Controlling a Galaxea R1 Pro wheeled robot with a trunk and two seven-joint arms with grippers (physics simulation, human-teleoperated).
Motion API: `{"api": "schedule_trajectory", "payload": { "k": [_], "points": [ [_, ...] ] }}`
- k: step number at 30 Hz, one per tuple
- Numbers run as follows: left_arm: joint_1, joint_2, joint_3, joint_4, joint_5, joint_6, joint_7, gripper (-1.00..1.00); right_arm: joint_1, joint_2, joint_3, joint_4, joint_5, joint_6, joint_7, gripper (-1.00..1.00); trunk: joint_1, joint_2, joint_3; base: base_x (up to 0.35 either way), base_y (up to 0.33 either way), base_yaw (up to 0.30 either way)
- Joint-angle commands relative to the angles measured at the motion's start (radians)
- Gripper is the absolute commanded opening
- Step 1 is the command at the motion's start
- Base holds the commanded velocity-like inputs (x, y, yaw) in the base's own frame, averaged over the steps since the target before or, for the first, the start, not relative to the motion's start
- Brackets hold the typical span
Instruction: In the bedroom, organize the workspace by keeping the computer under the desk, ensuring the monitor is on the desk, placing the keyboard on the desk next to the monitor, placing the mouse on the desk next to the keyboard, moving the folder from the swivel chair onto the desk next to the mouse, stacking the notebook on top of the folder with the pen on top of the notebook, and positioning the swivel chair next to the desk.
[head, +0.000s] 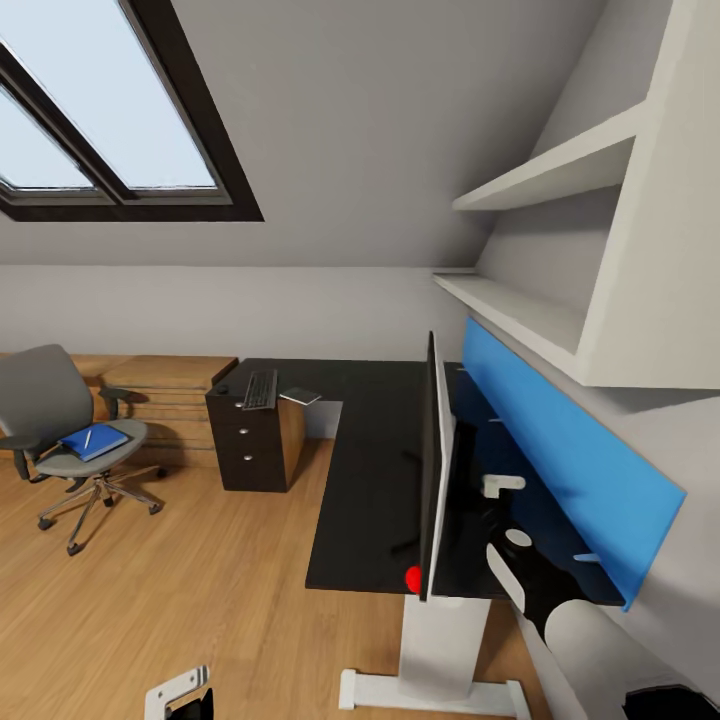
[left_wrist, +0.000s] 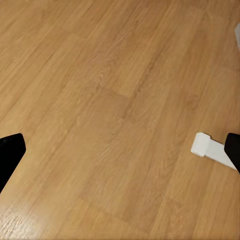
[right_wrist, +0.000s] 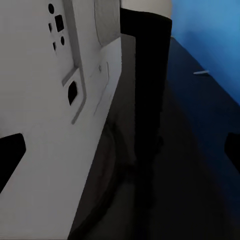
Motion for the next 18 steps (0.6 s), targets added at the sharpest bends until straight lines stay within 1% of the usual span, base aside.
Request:
{"api": "schedule_trajectory", "payload": {
  "k": [1, 5, 9, 14, 16, 18],
  "points": [
    [-0.001, -0.001, 0.001, -0.002, 0.010, 0.005, 0.003, 1.00, -0.001, -0.001, 0.013, 0.000, -0.007, -0.003, -0.006, 1.00, 0.000, -0.002, -0.002, 0.000, 0.000, 0.000],
    [-0.001, -0.001, 0.000, -0.002, 0.010, 0.005, 0.002, 1.00, -0.001, -0.001, 0.020, 0.000, -0.007, -0.004, -0.006, 1.00, 0.000, -0.002, -0.002, 0.000, 0.027, 0.000],
    [-0.001, -0.001, 0.000, -0.002, 0.010, 0.005, 0.001, 1.00, -0.001, -0.001, 0.021, 0.000, -0.007, -0.004, -0.006, 1.00, 0.000, -0.002, -0.002, 0.039, 0.172, 0.000],
    [-0.001, -0.001, -0.001, -0.007, 0.011, 0.004, 0.001, 1.00, -0.001, -0.003, 0.012, 0.000, -0.012, -0.001, -0.019, 1.00, 0.000, -0.002, -0.002, 0.016, 0.052, 0.000],
    [-0.001, -0.001, -0.001, -0.010, 0.012, 0.005, 0.003, 1.00, -0.001, -0.005, 0.006, 0.000, -0.014, 0.000, -0.034, 1.00, 0.000, -0.002, -0.002, 0.002, 0.008, 0.000],
    [-0.001, -0.002, 0.000, -0.019, 0.014, 0.005, 0.005, 1.00, -0.001, -0.015, -0.003, 0.000, -0.015, 0.000, -0.080, 1.00, 0.000, -0.002, -0.002, 0.001, 0.004, 0.000]
  ]
}}
